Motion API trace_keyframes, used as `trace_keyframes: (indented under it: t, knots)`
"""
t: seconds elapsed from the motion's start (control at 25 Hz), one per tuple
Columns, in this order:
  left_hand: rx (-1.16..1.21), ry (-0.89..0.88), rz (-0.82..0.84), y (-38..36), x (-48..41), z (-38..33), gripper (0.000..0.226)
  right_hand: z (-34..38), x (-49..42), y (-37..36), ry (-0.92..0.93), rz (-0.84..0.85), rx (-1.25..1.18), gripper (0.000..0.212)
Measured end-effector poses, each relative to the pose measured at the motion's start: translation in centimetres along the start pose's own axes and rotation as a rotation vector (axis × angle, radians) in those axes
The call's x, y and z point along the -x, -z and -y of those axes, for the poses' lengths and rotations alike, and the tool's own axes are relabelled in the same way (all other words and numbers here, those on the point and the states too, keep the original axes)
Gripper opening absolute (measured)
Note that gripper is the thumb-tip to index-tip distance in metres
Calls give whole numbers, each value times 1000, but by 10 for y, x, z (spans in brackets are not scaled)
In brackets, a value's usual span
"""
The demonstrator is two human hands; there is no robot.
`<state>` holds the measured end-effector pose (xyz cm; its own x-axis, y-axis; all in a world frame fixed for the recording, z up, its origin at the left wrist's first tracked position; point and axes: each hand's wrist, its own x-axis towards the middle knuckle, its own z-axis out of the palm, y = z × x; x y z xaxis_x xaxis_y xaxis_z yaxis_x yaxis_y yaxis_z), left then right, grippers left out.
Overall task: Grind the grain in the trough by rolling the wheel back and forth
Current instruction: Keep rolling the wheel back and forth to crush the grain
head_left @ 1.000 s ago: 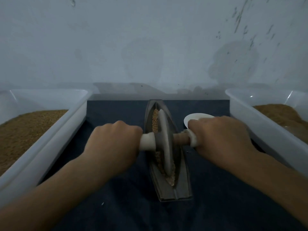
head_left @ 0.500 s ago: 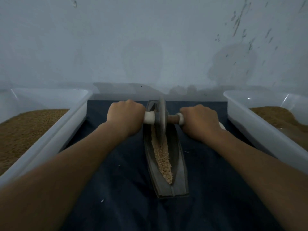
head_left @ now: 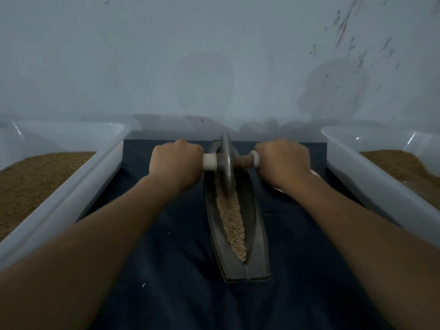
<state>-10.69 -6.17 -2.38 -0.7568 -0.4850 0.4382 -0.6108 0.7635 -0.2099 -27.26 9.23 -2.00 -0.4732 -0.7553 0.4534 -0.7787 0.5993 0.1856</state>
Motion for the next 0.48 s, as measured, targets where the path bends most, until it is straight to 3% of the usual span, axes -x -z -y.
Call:
trace_keyframes:
  t: [0.12, 0.2, 0.36, 0.48]
  knots:
    - [10, 3, 53, 10, -3, -2, 12, 0, -3, 6, -8, 72, -28, 5]
    - [5, -44, -7, 12, 27, -1, 9, -4, 30, 12, 36, 29, 0, 16]
    - [13, -197, -211, 27, 80, 8, 56, -15, 83, 34, 173, -271, 13, 15]
    - [-40, -137, -98, 19, 65, 2, 48, -13, 72, 21, 120, -129, 43, 22]
